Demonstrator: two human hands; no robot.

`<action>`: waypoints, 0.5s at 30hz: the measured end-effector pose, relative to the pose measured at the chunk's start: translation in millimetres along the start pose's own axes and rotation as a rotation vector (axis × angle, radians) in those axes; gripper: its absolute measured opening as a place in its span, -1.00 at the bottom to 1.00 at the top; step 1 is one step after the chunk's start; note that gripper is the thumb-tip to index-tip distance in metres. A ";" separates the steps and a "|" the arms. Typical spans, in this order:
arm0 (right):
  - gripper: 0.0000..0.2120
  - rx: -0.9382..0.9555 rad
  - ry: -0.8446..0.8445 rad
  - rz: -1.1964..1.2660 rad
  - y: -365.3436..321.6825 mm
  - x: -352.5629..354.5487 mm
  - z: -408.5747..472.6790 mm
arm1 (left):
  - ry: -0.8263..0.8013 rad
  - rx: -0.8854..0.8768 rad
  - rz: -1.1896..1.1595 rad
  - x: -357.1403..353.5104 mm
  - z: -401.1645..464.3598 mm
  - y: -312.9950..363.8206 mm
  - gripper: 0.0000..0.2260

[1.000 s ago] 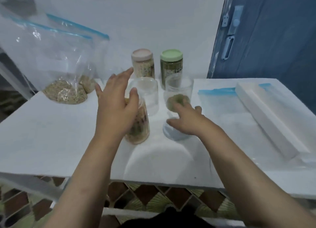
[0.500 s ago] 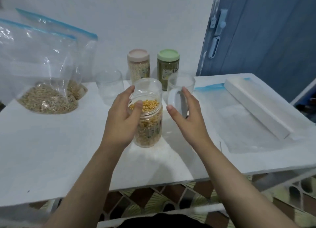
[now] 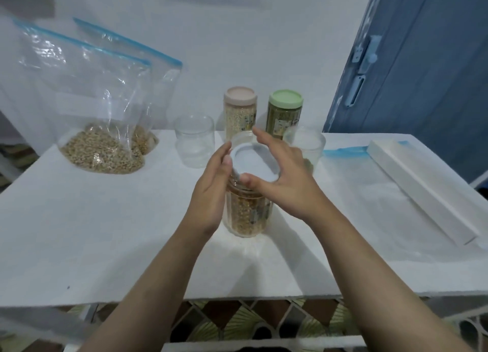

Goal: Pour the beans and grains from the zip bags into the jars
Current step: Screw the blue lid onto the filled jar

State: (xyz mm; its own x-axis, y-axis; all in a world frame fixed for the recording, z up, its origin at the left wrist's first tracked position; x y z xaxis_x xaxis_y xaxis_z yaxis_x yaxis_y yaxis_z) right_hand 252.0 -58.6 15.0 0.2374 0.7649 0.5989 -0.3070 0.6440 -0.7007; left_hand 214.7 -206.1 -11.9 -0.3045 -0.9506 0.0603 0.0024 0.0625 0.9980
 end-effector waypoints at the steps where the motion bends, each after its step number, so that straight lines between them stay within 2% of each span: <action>1: -0.29 0.003 0.003 0.013 0.6 -2.0 0.9 | -0.005 0.004 -0.005 0.3 1.0 -1.0 -0.44; 4: -0.41 -0.015 0.106 0.221 2.0 -5.6 3.8 | 0.005 0.027 -0.016 1.5 3.5 -2.1 -0.56; 8: -0.48 -0.165 0.301 0.583 11.3 -16.4 -3.4 | 0.036 0.037 0.004 2.3 6.5 -5.6 -0.66; 12: -0.75 -0.236 0.350 0.648 24.0 -35.3 -13.0 | 0.043 0.027 0.009 1.1 6.2 -7.1 -0.68; 15: -0.69 -0.260 0.371 0.691 26.4 -33.4 -8.7 | 0.076 0.016 0.000 1.1 8.1 -7.6 -0.68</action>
State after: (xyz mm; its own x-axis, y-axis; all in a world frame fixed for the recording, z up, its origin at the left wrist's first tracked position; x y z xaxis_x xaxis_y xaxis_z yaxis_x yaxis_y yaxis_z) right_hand 244.0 -67.0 -26.8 0.3757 0.9169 -0.1350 -0.2832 -0.0251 -0.9587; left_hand 206.7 -205.2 -19.6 -0.2311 -0.9709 0.0625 -0.0126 0.0672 0.9977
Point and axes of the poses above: each hand's wrist, its own z-axis towards the middle knuckle, its own x-axis out of the back of the hand, y = z × x, the point moved 4 cm from there along z, towards the middle knuckle, and after that the axes turned 10 degrees about x, right-handed, at the moved point
